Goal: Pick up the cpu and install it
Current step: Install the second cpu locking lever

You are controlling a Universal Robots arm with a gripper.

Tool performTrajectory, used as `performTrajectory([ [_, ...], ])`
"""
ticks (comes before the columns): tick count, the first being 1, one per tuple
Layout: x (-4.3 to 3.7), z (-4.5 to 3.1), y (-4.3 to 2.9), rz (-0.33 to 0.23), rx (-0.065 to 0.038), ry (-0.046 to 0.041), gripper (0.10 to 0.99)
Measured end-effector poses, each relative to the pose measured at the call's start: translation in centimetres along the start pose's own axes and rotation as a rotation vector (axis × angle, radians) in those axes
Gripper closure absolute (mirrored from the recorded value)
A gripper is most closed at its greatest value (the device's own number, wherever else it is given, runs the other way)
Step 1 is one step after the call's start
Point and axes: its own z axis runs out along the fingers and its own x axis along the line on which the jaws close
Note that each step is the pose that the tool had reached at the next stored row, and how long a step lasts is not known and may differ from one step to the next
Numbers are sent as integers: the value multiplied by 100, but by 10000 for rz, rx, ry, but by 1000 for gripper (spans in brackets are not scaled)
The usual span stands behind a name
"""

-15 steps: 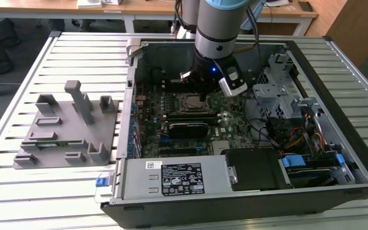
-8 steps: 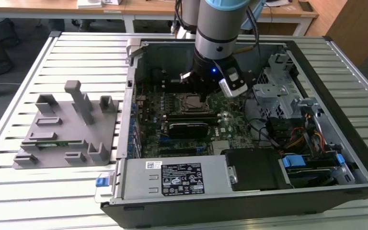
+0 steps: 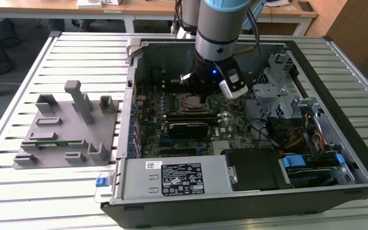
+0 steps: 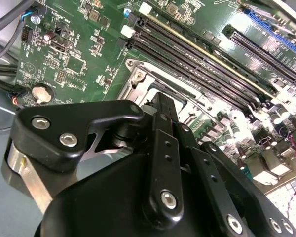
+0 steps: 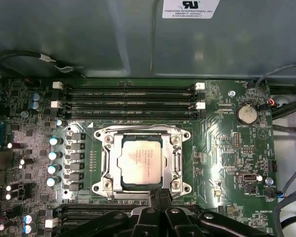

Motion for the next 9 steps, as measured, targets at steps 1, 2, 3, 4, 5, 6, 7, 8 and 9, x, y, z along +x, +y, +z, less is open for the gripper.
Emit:
performTrajectory([
  [1, 3, 1, -4, 0, 0, -1, 980],
  [2, 10, 4, -7, -1, -1, -2, 980],
  [3, 19, 6, -8, -2, -2, -1, 980],
  [4, 26, 7, -8, -1, 0, -1, 980],
  [5, 33, 6, -9, -1, 1, 0, 980],
  [6, 39, 7, -12, -1, 1, 0, 980],
  [7, 44, 6, -18, -1, 1, 0, 980],
  [8, 48, 5, -32, -2, 0, 1, 980],
  [9, 53, 4, -47, -2, 0, 1, 980],
])
